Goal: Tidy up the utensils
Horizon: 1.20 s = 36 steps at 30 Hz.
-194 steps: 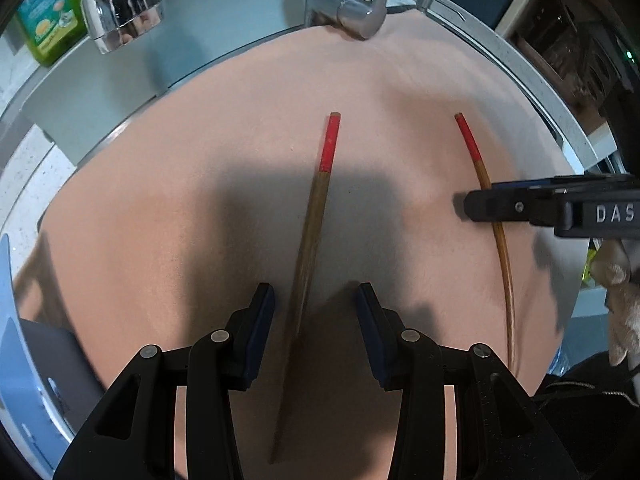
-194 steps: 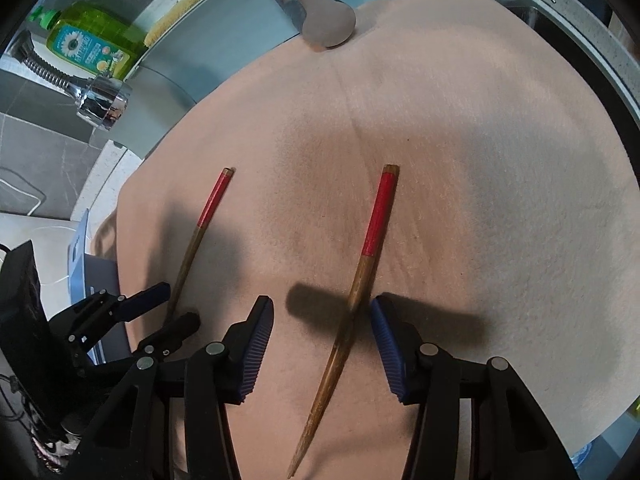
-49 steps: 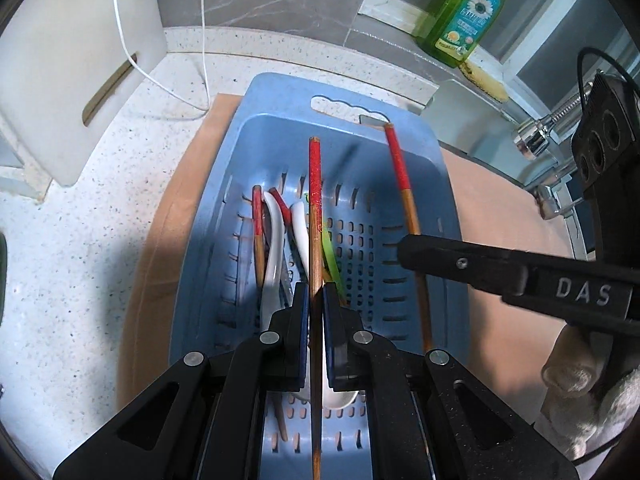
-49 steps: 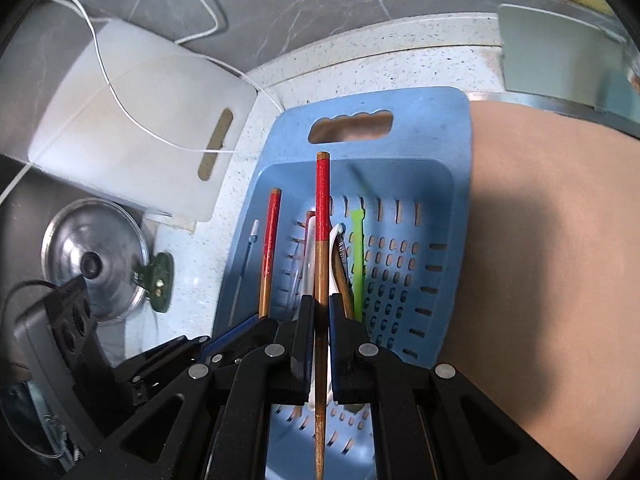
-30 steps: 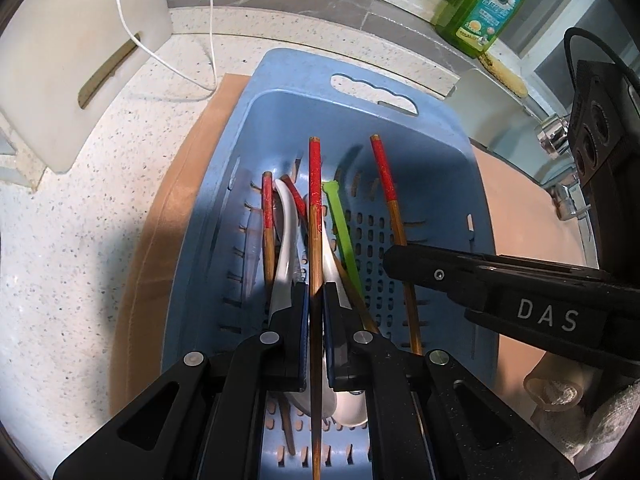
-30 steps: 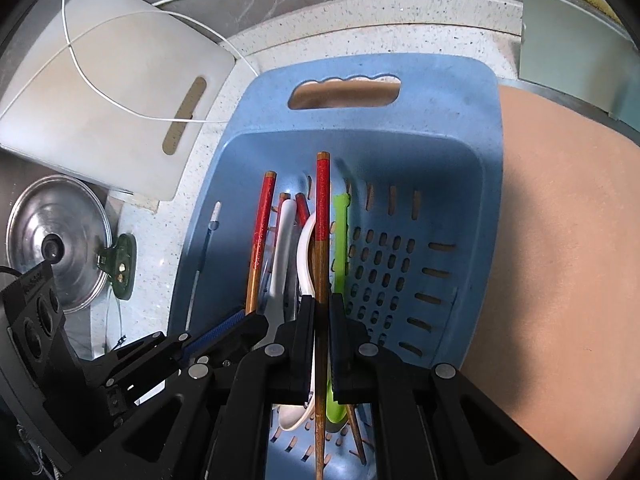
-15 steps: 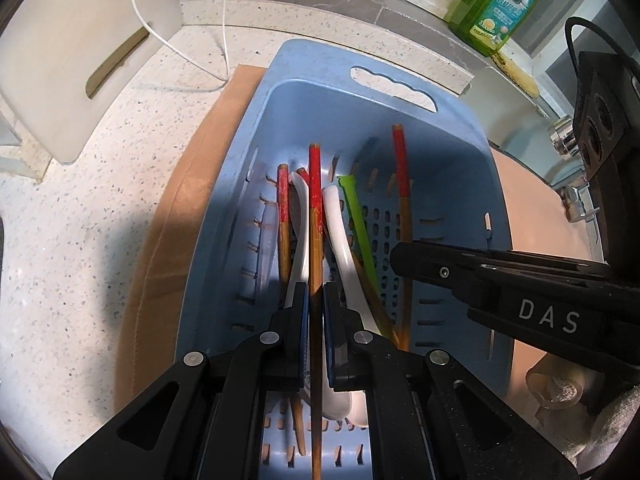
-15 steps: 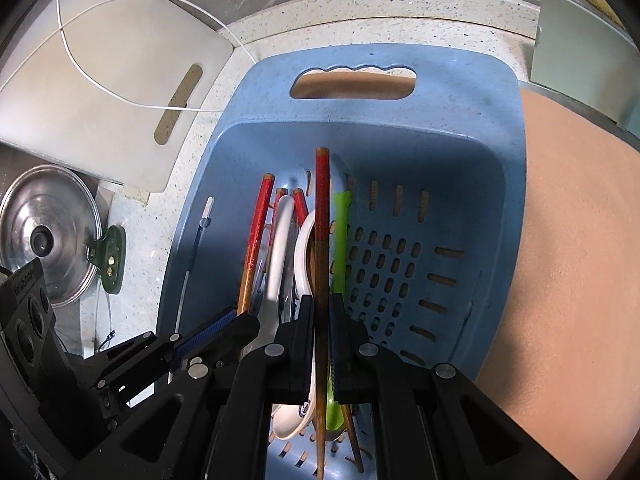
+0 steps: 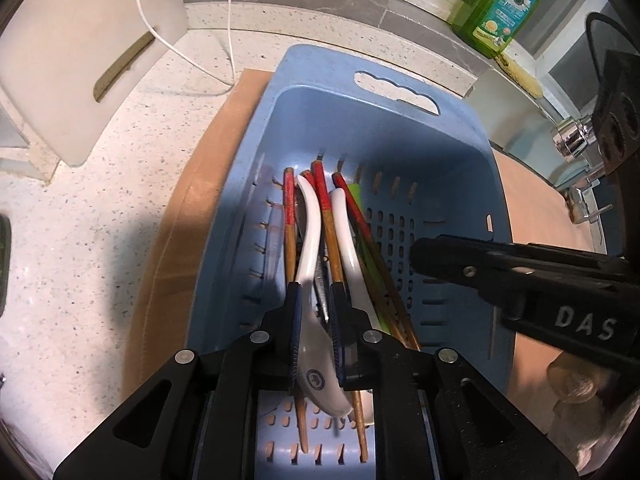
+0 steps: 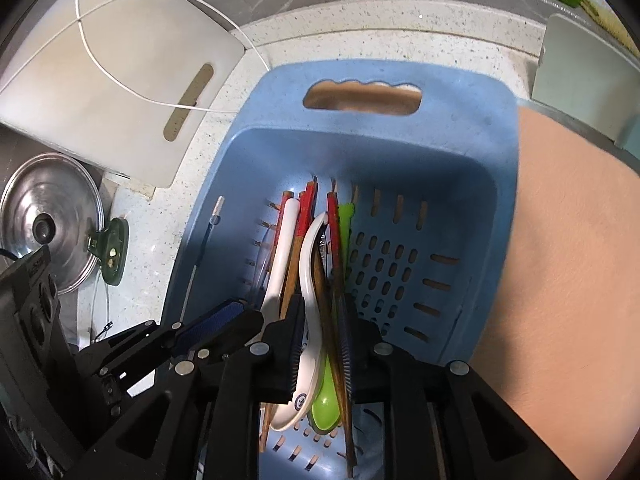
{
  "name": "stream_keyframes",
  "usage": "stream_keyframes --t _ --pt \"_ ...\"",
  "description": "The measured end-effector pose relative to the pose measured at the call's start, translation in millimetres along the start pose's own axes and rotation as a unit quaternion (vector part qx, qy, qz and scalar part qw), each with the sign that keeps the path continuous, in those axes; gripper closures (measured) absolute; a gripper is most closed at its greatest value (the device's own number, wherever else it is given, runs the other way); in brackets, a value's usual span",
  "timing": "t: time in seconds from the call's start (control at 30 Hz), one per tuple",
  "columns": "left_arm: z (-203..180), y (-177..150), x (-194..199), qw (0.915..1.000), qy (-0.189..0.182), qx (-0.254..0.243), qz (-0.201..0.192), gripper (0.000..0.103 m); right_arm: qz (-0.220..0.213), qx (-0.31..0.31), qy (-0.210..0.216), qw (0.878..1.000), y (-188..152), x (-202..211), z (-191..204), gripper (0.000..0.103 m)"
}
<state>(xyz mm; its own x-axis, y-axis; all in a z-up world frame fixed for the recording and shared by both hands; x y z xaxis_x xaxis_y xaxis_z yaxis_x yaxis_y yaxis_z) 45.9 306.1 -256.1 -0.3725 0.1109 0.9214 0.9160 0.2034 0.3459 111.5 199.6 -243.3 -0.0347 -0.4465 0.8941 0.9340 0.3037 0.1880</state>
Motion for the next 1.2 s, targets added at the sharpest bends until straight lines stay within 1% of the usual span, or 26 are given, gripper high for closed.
stream_keyframes --t 0.1,0.2,0.23,0.27,0.3,0.33,0.43,0.47,0.5,0.53,0.6,0.77,1.0,1.17,1.2 --pt "2.9 -2.3 4.7 1.0 0.007 0.004 -0.004 0.091 -0.005 0.004 0.003 1.0 -0.5 8.8 -3.3 0.082" --pt "3.2 -5.4 10.2 0.9998 0.013 0.006 -0.01 0.09 -0.01 0.007 0.006 1.0 -1.6 16.7 -6.4 0.08" --pt "3.3 -6.7 12.6 0.9998 0.016 0.007 -0.013 0.084 -0.013 0.01 0.007 1.0 -2.1 20.8 -8.6 0.08" --pt "3.0 -7.7 14.5 0.9997 0.018 0.008 -0.015 0.08 -0.015 0.012 0.008 1.0 -2.3 23.2 -9.5 0.077" --pt "2.5 -9.0 17.8 0.9996 0.021 0.01 -0.019 0.073 -0.017 0.016 0.009 1.0 -3.0 26.5 -10.9 0.073" --pt "1.6 -10.4 21.1 0.9994 0.023 0.012 -0.022 0.071 -0.018 0.021 0.01 1.0 -3.8 29.0 -11.9 0.072" --pt "-0.3 -13.9 30.5 0.999 0.027 0.014 -0.032 0.071 -0.023 0.035 0.009 0.999 -6.6 37.6 -15.8 0.071" --pt "-2.3 -14.4 32.0 0.9988 0.03 0.015 -0.034 0.07 -0.026 0.039 0.007 0.999 -7.1 40.3 -17.0 0.069" --pt "-4.1 -16.2 35.5 0.9986 0.034 0.017 -0.038 0.064 -0.029 0.043 0.007 0.999 -7.8 43.3 -18.1 0.067" --pt "-5.8 -16.5 37.3 0.9983 0.037 0.018 -0.04 0.055 -0.032 0.048 0.007 0.998 -9.0 47.6 -19.8 0.066" --pt "-10.1 -20.5 45.3 0.9973 0.046 0.024 -0.052 0.047 -0.036 0.057 0.005 0.998 -10.8 53.2 -21.1 0.064" --pt "-22.0 -32.5 60.5 0.9954 0.05 0.036 -0.073 0.046 -0.047 0.083 -0.005 0.995 -18.0 70.2 -29.0 0.064" --pt "-38.7 -50.7 83.2 0.9917 0.061 0.054 -0.1 0.046 -0.058 0.091 -0.012 0.994 -27.8 89.3 -50.5 0.064" --pt "-54.1 -58.9 96.2 0.9898 0.063 0.054 -0.116 0.045 -0.074 0.102 -0.014 0.992 -34.6 106.2 -60.2 0.064" --pt "-58.0 -60.3 99.0 0.9893 0.066 0.053 -0.118 0.043 -0.08 0.107 -0.016 0.991 -36.6 110.9 -61.6 0.064"
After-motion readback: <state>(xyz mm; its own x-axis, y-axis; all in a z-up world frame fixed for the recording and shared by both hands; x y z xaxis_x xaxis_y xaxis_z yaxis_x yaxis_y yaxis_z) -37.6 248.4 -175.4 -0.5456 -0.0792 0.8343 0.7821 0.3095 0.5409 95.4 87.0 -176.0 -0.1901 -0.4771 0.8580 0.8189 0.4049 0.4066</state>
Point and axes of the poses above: each gripper's, at about its wrist camera, not at the fingertips, and x roughly against the way its jaws point, z to its left, y to its top, the point moved 1 cm from there along -x, roughly the way its jaws point, and after that the axes turned 2 degrees about y, right-handed, at the moved point
